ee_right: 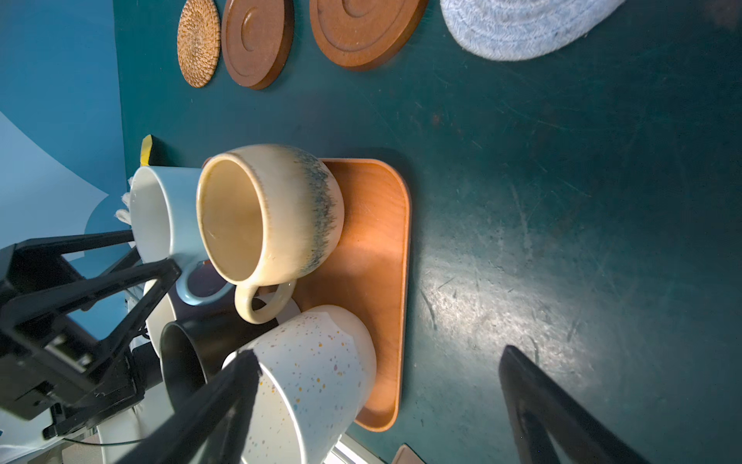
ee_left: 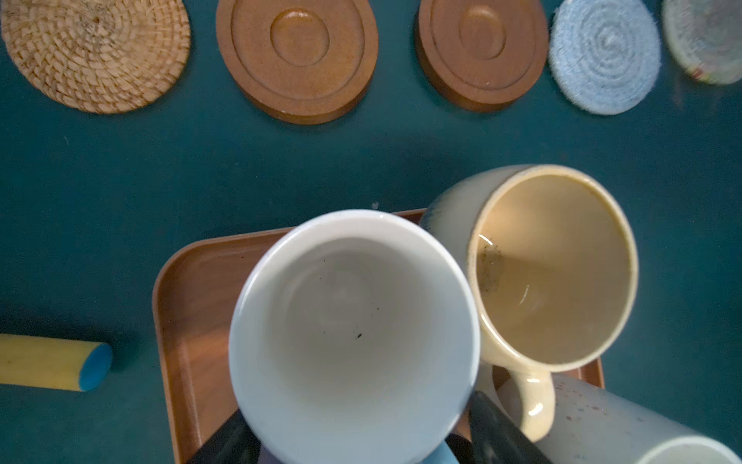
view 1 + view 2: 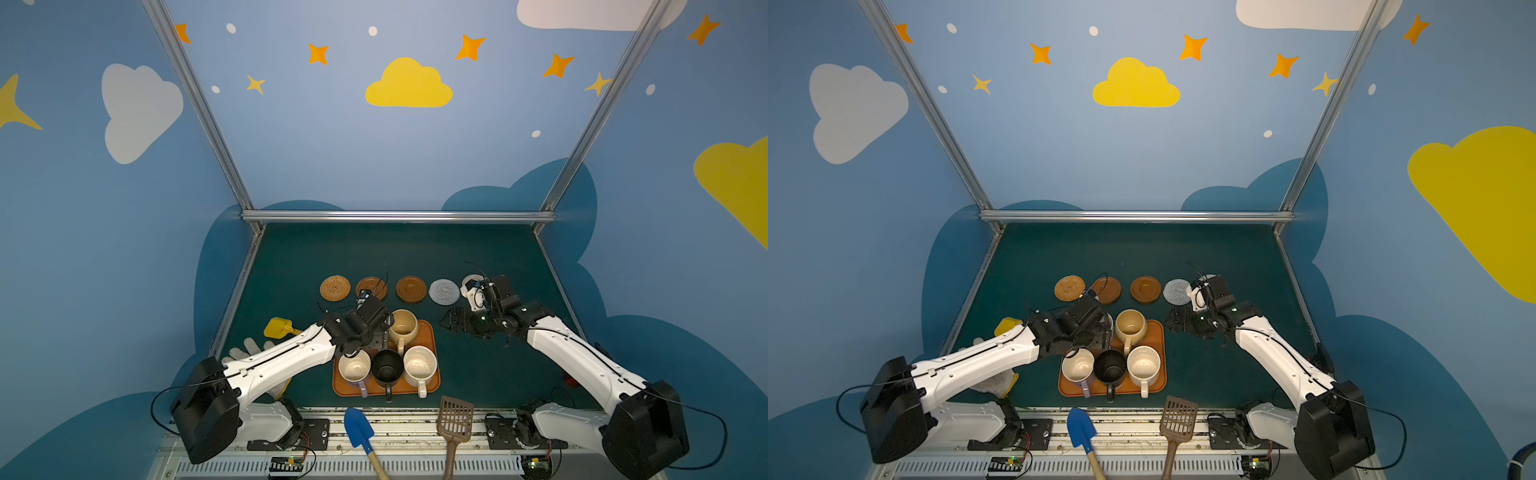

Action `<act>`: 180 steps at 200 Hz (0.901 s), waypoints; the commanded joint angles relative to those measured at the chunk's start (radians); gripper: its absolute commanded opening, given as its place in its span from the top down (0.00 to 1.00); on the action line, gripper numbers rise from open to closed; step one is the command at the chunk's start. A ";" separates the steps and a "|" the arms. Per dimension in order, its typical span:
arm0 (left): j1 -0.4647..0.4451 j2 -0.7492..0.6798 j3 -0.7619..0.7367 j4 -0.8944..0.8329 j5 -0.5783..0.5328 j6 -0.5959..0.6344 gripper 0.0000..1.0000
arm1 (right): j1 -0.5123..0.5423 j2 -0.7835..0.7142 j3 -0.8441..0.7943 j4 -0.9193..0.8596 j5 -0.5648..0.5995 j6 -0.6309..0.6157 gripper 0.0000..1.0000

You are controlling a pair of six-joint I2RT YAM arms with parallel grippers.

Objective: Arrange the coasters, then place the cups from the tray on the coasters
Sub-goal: 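Lower left gripper over blue-handled white mug while right gripper hovers by tray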

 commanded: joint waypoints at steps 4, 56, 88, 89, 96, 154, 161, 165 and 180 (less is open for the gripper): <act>-0.004 0.024 0.025 -0.022 -0.002 0.010 0.22 | 0.004 -0.022 -0.020 -0.005 0.005 -0.016 0.07; -0.004 0.020 -0.002 -0.044 -0.016 -0.007 0.22 | 0.005 -0.012 -0.038 0.014 0.007 -0.011 0.07; -0.004 0.013 -0.004 -0.065 -0.017 -0.008 0.28 | 0.004 0.003 -0.033 0.031 -0.005 -0.004 0.07; -0.004 0.012 -0.004 -0.066 -0.017 -0.008 0.28 | 0.005 0.003 -0.034 0.031 -0.005 -0.003 0.07; -0.004 0.007 -0.005 -0.069 -0.017 -0.007 0.29 | 0.004 0.004 -0.033 0.033 -0.003 -0.003 0.07; -0.004 -0.029 -0.037 -0.051 0.021 -0.025 0.41 | 0.005 0.031 -0.024 0.042 -0.002 -0.009 0.07; -0.006 -0.025 -0.040 -0.050 0.025 -0.032 0.41 | 0.004 0.034 -0.024 0.047 -0.003 -0.008 0.07; -0.006 -0.024 -0.043 -0.049 0.026 -0.034 0.41 | 0.005 0.037 -0.024 0.048 -0.004 -0.008 0.07; -0.006 -0.025 -0.058 -0.028 0.020 -0.035 0.41 | 0.005 0.043 -0.025 0.056 -0.005 -0.005 0.07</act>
